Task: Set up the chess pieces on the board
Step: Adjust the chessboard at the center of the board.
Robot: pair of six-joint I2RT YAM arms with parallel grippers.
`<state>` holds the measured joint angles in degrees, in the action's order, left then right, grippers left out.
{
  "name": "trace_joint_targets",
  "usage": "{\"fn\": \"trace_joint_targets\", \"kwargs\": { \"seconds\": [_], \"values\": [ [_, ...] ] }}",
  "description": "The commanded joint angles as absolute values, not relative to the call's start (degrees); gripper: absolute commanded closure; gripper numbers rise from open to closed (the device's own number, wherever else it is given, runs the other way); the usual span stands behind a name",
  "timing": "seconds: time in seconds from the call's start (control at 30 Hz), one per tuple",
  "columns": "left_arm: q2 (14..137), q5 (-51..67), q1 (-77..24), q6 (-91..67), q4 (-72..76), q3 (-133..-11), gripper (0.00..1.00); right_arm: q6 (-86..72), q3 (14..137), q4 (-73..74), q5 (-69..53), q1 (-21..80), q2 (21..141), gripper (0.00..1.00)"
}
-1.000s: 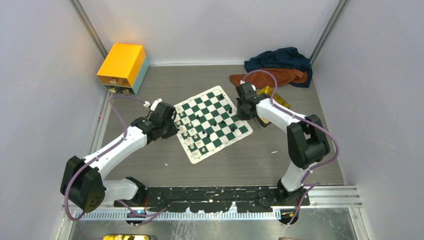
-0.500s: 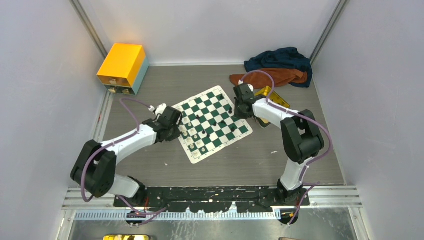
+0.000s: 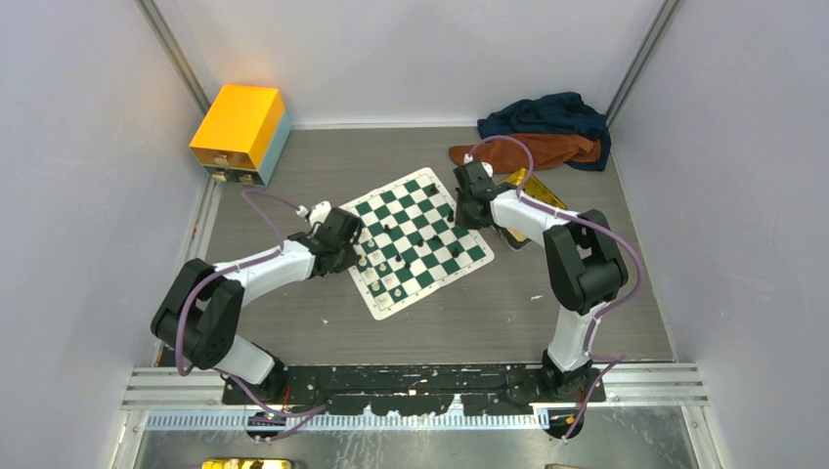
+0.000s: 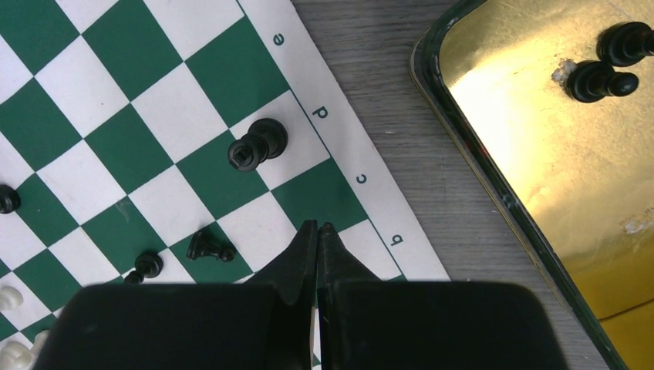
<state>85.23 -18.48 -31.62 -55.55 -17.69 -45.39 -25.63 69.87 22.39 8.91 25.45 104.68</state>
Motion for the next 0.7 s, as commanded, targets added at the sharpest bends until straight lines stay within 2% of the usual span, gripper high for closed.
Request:
{"fn": "trace_joint_targets", "kwargs": {
  "seconds": [0.0, 0.67],
  "values": [
    [86.59, -20.56, -31.82, -56.40, -14.13, -44.94, 1.00, -24.99, 72.27, 20.26, 9.56, 25.75, 105.87, 0.99],
    [90.39, -20.98, -31.76, -58.65, -13.84, -43.86, 1.00, -24.84, 72.79, 20.32, 9.05, 25.69, 108.72, 0.99]
  ]
}}
